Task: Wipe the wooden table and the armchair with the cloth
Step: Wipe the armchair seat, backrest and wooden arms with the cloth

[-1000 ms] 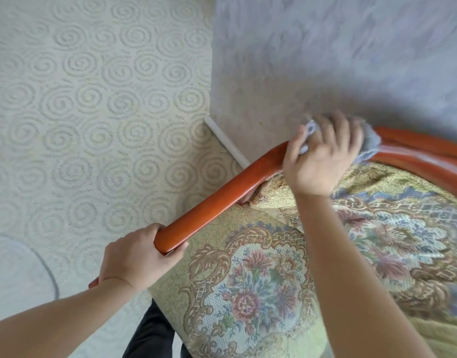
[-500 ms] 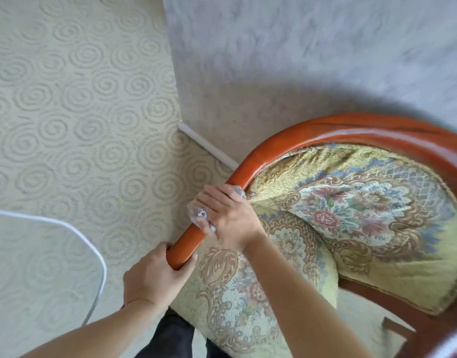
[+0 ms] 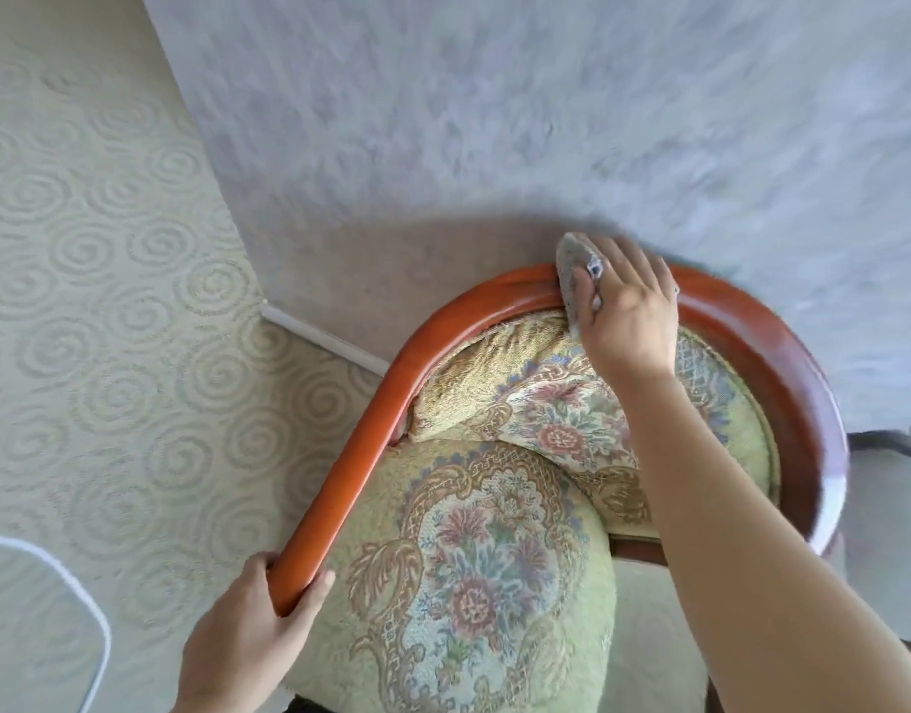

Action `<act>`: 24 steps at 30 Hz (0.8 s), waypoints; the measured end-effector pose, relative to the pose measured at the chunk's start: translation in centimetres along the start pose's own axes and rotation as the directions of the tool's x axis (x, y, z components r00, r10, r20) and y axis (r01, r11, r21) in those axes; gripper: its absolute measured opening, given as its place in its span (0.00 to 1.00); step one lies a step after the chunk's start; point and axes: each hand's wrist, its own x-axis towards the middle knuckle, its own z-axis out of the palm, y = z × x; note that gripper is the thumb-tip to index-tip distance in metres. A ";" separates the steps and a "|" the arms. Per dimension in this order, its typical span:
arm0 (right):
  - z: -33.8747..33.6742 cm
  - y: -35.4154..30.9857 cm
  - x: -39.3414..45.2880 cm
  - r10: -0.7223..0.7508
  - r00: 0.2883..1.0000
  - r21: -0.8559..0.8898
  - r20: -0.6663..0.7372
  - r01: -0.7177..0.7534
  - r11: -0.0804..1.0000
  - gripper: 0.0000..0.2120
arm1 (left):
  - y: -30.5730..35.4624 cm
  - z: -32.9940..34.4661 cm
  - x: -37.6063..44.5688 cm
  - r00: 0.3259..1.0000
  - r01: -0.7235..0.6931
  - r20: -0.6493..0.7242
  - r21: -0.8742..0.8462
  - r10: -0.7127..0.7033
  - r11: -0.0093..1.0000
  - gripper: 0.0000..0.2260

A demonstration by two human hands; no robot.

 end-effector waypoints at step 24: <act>-3.1 0.8 -15.2 0.686 0.425 0.752 0.591 -0.597 -0.279 0.18 | 29.3 4.2 7.1 0.451 -0.857 -0.069 0.247 0.890 0.453 0.34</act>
